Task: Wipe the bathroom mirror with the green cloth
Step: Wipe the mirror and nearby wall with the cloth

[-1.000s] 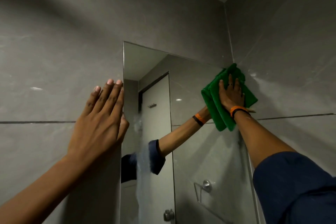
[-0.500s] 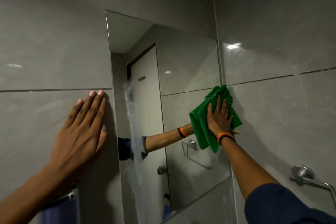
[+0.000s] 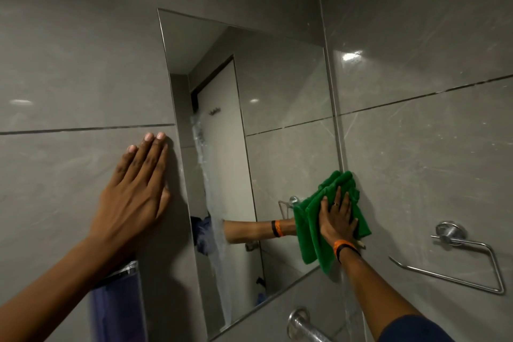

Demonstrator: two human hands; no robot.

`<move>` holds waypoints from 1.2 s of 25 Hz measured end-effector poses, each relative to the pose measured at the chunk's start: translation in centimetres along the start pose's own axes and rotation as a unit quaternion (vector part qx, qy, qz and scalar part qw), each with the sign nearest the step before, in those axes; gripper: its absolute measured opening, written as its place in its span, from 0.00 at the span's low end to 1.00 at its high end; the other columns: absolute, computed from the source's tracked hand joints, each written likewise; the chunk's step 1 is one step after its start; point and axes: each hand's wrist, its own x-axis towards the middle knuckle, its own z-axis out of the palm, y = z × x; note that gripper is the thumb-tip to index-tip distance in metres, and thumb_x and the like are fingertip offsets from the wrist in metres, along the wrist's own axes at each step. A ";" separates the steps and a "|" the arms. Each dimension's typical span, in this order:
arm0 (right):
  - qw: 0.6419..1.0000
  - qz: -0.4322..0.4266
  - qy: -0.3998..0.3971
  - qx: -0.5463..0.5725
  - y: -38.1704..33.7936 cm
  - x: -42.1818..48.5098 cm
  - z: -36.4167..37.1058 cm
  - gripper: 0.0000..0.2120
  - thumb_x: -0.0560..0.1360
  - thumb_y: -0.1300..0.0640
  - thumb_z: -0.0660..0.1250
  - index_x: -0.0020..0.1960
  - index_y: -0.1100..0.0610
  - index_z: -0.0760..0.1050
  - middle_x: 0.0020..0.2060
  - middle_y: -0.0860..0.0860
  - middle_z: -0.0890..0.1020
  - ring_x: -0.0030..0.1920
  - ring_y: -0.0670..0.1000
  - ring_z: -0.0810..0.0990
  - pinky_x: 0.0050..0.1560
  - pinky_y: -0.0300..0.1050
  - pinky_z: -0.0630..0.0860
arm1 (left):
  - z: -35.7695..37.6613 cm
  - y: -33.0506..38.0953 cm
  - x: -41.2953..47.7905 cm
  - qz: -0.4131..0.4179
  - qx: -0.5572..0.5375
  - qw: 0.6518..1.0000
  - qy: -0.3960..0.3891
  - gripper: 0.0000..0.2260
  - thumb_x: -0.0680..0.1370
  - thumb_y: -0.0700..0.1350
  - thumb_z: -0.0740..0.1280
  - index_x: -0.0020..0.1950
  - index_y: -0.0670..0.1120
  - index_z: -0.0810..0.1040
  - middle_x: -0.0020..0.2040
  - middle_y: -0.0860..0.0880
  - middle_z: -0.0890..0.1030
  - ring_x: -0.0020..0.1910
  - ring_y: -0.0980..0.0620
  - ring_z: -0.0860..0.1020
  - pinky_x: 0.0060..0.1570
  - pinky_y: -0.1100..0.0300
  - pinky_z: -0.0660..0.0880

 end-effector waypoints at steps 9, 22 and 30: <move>0.997 0.069 0.020 -0.017 4.2 -3.9 3.0 0.29 0.85 0.45 0.49 0.82 0.54 0.47 0.81 0.61 0.56 0.80 0.60 0.56 0.79 0.63 0.49 | 0.4 0.1 -0.2 0.010 -0.024 1.000 -0.007 0.31 0.79 0.52 0.47 0.79 0.37 0.50 0.80 0.38 0.51 0.80 0.42 0.48 0.79 0.47 0.44; 0.986 0.005 0.048 -0.163 5.3 -9.5 4.2 0.29 0.84 0.49 0.52 0.80 0.63 0.54 0.74 0.67 0.67 0.75 0.65 0.64 0.80 0.62 0.50 | 0.6 0.5 -0.4 -0.009 -0.065 0.998 0.009 0.31 0.80 0.53 0.44 0.79 0.39 0.48 0.81 0.39 0.49 0.80 0.45 0.45 0.79 0.46 0.46; 0.976 -0.141 0.085 -0.142 5.3 -14.7 7.2 0.35 0.81 0.40 0.39 0.79 0.62 0.58 0.74 0.67 0.67 0.74 0.67 0.65 0.78 0.67 0.59 | 0.3 0.7 -0.5 -0.019 -0.075 0.997 -0.013 0.31 0.80 0.54 0.41 0.79 0.40 0.44 0.81 0.40 0.44 0.80 0.45 0.41 0.79 0.47 0.44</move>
